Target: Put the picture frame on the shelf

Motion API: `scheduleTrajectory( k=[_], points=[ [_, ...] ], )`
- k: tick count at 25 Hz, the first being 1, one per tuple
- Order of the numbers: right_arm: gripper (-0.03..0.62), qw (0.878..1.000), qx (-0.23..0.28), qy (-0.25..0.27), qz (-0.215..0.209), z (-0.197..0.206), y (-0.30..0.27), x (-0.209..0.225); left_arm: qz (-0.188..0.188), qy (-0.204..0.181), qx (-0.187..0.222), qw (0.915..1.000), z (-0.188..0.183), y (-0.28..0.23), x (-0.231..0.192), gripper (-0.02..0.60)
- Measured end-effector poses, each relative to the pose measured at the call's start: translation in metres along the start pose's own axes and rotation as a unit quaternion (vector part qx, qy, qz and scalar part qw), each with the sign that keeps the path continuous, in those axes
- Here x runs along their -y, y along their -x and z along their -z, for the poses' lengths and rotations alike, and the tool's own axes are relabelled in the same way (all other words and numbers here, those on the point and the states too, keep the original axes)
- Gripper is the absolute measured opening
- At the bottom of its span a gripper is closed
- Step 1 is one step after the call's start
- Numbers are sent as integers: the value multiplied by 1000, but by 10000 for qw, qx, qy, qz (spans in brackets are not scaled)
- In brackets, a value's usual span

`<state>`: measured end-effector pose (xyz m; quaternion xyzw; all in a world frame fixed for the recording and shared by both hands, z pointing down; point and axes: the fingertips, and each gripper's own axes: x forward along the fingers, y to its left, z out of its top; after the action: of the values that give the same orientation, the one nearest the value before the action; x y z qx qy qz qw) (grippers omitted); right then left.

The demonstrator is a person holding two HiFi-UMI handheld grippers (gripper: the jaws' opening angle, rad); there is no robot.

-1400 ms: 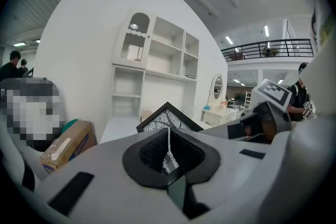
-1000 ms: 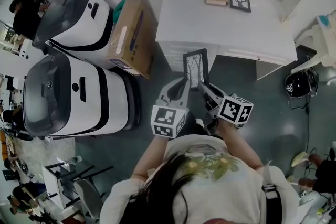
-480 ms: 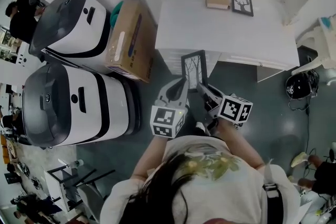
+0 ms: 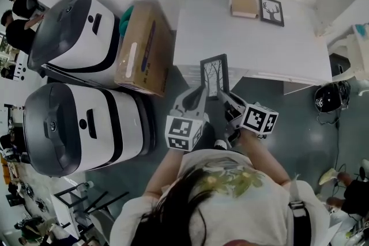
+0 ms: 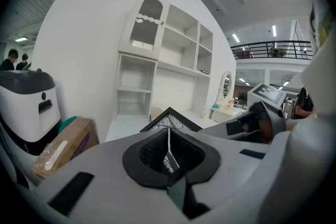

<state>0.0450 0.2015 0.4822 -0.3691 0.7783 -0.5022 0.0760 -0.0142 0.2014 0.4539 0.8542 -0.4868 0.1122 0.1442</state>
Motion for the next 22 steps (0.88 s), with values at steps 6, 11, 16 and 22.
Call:
scheduleTrajectory(
  k=[6,11,16,22],
  points=[
    [87,9999,73,-62,33,-19,-29,1,94,-33,21,9999,-14,-20,-23,38],
    [87,9998,152,-74,42,-31,-50,-2,136,-48,57,9999,-24,-29,-42,38],
    [87,9997,218,-111,90,-35,-64,-2,196,-83,105,9997,-29,-34,-57,38],
    [87,9990,352,-218,144,-35,-73,1,327,-158,148,9992,-33,-40,-68,38]
  ],
)
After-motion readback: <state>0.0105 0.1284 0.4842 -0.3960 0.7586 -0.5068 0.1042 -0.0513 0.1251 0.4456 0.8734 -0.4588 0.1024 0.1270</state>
